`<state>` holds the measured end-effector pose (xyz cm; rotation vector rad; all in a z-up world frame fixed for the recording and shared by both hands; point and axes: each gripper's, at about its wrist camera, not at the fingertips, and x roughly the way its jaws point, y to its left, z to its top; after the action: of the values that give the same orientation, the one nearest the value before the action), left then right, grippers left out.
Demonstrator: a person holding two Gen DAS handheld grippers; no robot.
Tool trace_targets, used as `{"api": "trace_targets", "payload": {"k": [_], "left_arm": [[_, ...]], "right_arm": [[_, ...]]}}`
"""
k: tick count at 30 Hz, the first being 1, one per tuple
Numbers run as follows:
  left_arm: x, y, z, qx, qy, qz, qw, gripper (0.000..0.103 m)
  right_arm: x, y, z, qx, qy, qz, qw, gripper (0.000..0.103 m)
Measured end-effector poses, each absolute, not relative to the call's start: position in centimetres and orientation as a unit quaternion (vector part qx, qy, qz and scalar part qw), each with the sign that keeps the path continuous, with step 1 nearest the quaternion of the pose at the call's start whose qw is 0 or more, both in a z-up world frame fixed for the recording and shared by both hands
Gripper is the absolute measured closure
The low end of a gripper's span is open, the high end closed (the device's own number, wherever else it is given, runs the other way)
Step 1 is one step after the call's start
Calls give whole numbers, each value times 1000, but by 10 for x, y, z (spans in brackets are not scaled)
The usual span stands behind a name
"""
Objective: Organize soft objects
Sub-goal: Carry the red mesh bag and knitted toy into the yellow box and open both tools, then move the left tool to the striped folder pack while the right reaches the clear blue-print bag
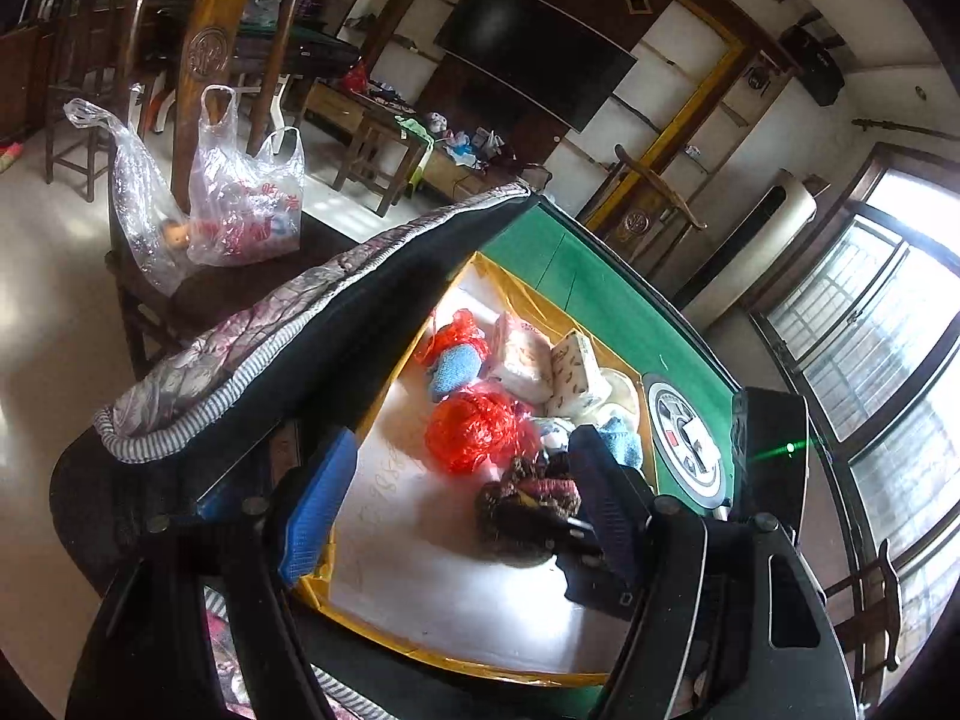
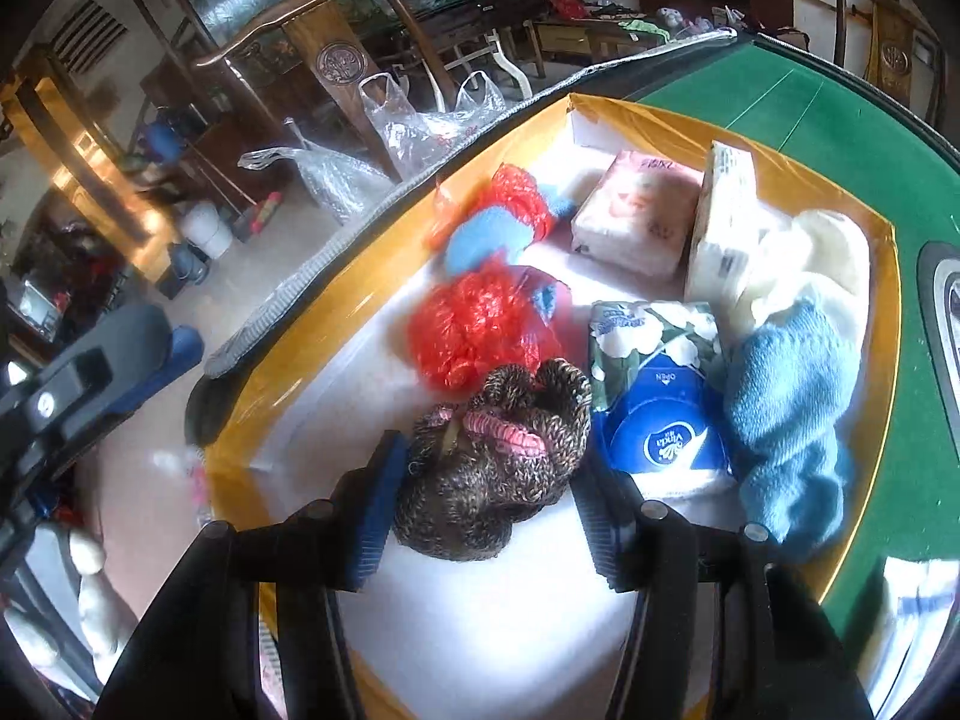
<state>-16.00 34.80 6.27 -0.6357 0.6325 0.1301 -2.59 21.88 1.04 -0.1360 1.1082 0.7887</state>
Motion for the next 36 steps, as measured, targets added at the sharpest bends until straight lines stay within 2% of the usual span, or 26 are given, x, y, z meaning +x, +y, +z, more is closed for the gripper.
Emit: {"api": "trace_targets", "payload": {"k": [5,9,15,22,31,36], "left_arm": [[-161,352,60,-309,306,69,898,30],[-164,351,58,-311,309,68,896,30],[-165,340,63,-301,312,67,899,30],[-164,313,73,-276,313,46,907,30],[-141,242,81,-216,338,-12,916,30],[-126,197,78,-189,362,-41,912,30]], "right_arm": [[-13,218,15,-63,512,341,786,52],[-14,195,24,-18,513,340,788,51],[-23,154,59,36,471,357,806,45],[-36,51,80,62,423,292,855,44],[-27,-143,85,158,387,115,901,44],[-14,-191,79,183,385,66,902,44]]}}
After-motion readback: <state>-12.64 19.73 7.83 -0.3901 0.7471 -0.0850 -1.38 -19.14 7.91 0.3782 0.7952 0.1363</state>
